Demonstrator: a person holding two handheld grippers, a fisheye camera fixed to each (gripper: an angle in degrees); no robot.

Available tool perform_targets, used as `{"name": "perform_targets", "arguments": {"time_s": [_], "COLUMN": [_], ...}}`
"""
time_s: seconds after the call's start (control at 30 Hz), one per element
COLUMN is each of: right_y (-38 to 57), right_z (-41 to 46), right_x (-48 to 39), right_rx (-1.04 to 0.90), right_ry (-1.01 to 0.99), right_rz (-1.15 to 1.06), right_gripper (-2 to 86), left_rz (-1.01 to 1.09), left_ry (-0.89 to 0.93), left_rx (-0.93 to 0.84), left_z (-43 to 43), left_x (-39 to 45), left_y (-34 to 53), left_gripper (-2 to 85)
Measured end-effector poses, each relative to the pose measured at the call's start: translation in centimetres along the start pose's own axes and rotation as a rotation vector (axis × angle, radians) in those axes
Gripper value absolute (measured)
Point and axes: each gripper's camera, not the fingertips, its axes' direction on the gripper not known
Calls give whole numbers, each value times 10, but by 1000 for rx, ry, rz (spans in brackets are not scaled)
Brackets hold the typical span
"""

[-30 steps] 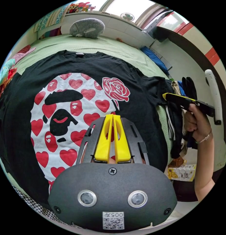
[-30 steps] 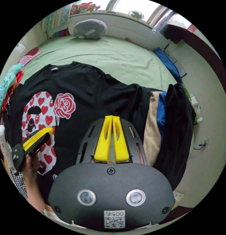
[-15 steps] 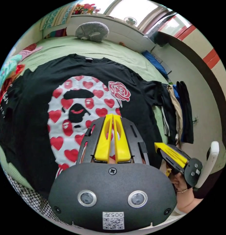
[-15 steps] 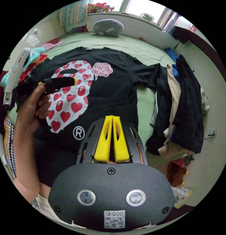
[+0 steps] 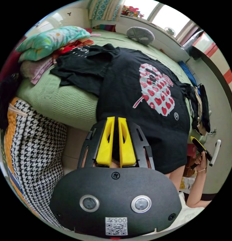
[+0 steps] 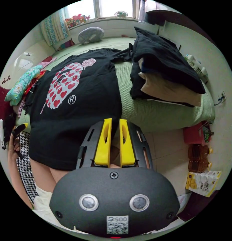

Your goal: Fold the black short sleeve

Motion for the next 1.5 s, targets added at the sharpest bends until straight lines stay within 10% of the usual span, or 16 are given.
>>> {"name": "perform_targets", "arguments": {"time_s": [0.43, 1.5], "right_y": [19, -21], "right_z": [31, -34], "right_x": [39, 88], "right_rx": [-84, -160], "right_ry": [-98, -158], "right_rz": [34, 51], "right_gripper": [65, -12], "left_rz": [-19, 38], "left_ry": [108, 253], "left_rx": [-39, -157], "left_z": [30, -55], "left_x": [-71, -130], "left_y": [13, -12], "left_gripper": [128, 4]}}
